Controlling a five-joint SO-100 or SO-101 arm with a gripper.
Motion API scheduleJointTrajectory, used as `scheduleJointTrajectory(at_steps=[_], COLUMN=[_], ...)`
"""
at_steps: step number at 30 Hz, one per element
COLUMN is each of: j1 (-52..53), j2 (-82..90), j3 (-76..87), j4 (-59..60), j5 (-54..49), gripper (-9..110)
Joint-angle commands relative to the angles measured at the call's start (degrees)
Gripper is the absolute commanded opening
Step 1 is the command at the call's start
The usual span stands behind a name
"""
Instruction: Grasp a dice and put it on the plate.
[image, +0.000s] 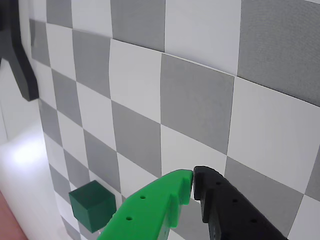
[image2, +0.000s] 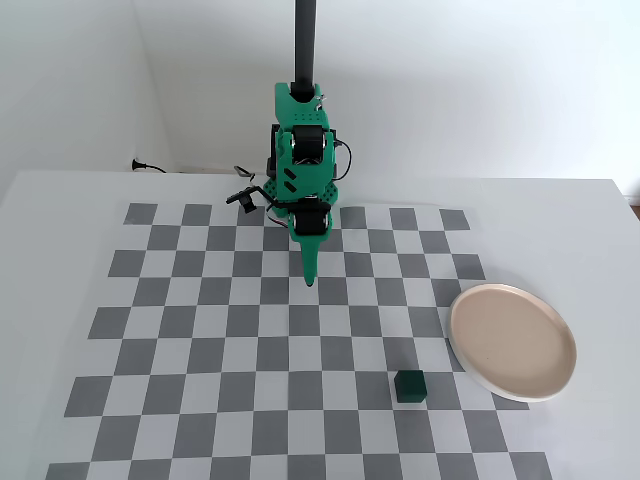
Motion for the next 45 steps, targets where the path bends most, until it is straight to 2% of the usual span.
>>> scheduleJointTrajectory(at_steps=[1,5,10,18,32,38,45], j1=[-0.6,-0.6,1.1,-0.2,0.2,-2.2,-4.8], j2=[0.9,0.9,0.8,0.8,0.8,0.8,0.7], j3=[-1.0,-0.8,-1.3,-0.8,-0.8,-0.8,-0.8], j4=[-1.1,-2.4,-7.5,-7.6,-0.5,-5.8,-6.9], j5=[-0.7,0.7,-6.0,-33.3,-55.9,-63.5,-77.0], gripper=[-4,-4,-4,-4,-4,-4,-4])
